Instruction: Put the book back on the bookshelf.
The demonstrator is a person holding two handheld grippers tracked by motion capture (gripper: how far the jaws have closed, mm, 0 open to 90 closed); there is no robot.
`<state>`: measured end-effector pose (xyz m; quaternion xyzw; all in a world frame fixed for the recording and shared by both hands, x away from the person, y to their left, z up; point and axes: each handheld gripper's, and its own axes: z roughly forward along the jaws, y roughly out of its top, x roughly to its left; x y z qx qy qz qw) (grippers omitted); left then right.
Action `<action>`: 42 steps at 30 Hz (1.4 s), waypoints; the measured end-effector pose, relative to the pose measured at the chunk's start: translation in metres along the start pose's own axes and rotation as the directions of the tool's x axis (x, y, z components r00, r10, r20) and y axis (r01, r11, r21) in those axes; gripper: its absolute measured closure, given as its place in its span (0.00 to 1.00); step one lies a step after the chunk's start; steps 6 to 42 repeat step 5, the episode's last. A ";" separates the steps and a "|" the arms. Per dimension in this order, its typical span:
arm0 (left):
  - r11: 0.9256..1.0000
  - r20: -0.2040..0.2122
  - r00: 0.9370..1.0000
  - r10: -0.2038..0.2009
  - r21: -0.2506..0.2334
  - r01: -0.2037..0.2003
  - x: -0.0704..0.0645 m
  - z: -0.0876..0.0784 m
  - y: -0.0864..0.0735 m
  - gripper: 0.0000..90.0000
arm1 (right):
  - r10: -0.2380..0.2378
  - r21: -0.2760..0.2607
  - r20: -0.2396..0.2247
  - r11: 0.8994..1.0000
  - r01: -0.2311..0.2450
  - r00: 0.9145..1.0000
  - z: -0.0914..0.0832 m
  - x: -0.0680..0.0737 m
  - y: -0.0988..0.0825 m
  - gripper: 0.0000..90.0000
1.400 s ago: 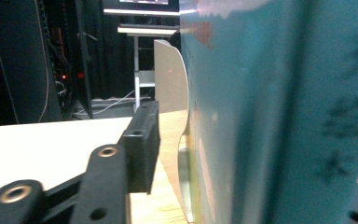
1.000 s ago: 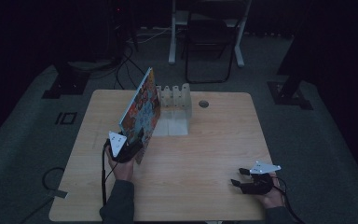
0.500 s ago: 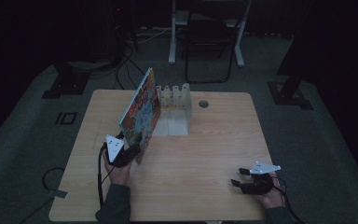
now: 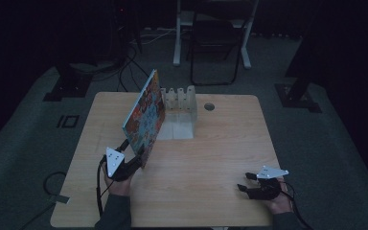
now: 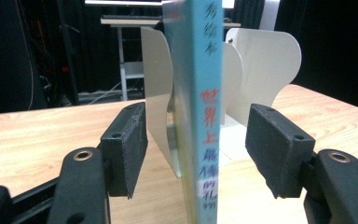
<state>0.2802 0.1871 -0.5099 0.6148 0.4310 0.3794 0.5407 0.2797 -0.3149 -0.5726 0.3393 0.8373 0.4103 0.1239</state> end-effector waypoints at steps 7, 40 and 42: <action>1.000 0.005 1.000 0.007 0.007 -0.007 0.000 -0.004 -0.003 0.43 | 0.004 -0.001 -0.003 1.000 -0.004 1.000 0.000 -0.001 0.000 0.39; 1.000 0.005 1.000 0.007 0.007 -0.007 0.000 -0.004 -0.003 0.43 | 0.004 -0.001 -0.003 1.000 -0.004 1.000 0.000 -0.001 0.000 0.39; 1.000 0.005 1.000 0.007 0.007 -0.007 0.000 -0.004 -0.003 0.43 | 0.004 -0.001 -0.003 1.000 -0.004 1.000 0.000 -0.001 0.000 0.39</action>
